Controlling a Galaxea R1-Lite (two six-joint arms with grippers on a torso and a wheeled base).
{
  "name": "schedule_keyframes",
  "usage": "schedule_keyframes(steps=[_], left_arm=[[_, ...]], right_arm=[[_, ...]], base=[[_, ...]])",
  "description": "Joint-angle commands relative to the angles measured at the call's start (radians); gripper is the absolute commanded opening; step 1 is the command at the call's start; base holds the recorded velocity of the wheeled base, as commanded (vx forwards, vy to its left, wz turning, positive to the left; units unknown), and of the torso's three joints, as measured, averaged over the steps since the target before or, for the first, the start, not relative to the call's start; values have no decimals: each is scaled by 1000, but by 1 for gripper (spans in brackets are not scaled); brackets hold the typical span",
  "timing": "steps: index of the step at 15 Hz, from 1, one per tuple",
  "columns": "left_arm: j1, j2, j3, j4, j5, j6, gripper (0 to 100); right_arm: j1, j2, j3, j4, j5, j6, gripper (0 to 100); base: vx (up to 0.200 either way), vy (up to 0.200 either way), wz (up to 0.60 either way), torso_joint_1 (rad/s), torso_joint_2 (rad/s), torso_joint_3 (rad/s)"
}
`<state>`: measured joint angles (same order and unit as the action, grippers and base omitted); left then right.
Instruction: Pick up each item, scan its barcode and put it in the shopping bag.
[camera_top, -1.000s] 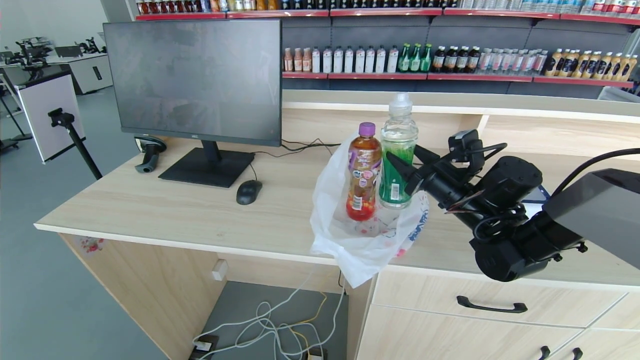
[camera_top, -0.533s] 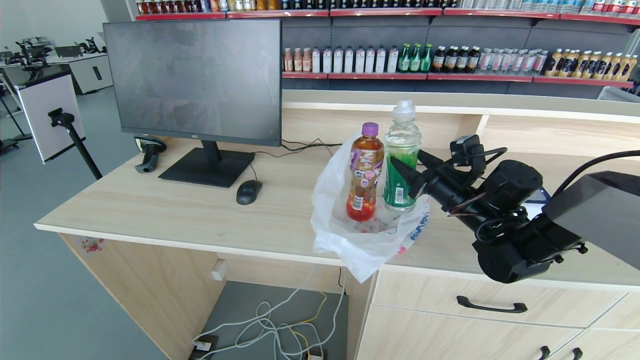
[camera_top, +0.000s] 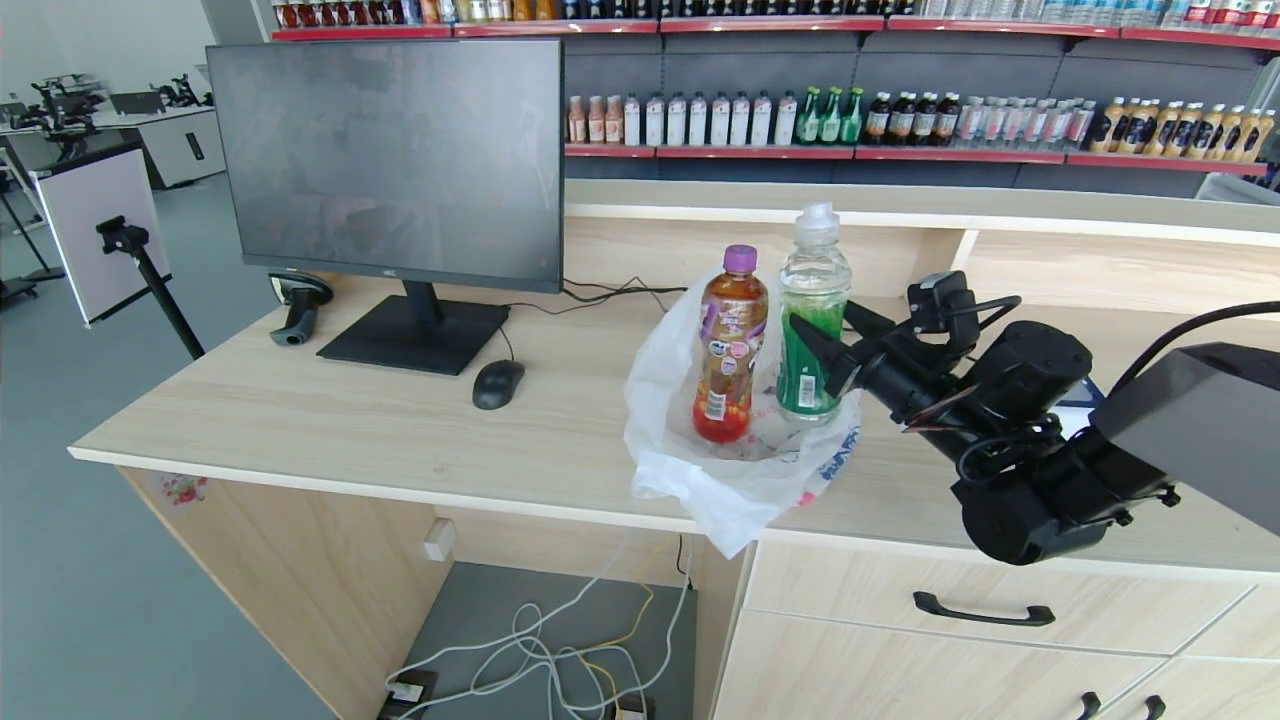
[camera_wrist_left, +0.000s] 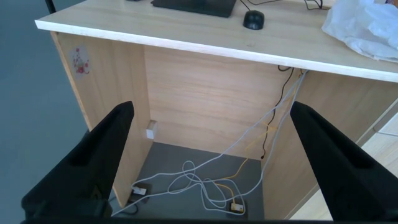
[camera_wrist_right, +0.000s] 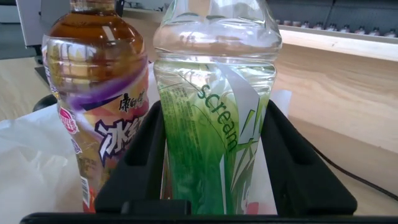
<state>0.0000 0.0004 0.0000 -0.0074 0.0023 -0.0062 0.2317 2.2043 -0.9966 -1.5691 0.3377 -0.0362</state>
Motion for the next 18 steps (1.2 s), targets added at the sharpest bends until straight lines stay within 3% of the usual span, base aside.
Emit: schedule_keyframes(steps=[1,18], left_arm=[[0,0,0,0,1,0,100],[2,0,0,-3,1,0,100]], right_arm=[[-14,-17,-22,-2,1,7,0],[8,92,-123,-2,1,9,0]], base=[[0,0,0,0,0,0],[0,0,0,0,0,0]])
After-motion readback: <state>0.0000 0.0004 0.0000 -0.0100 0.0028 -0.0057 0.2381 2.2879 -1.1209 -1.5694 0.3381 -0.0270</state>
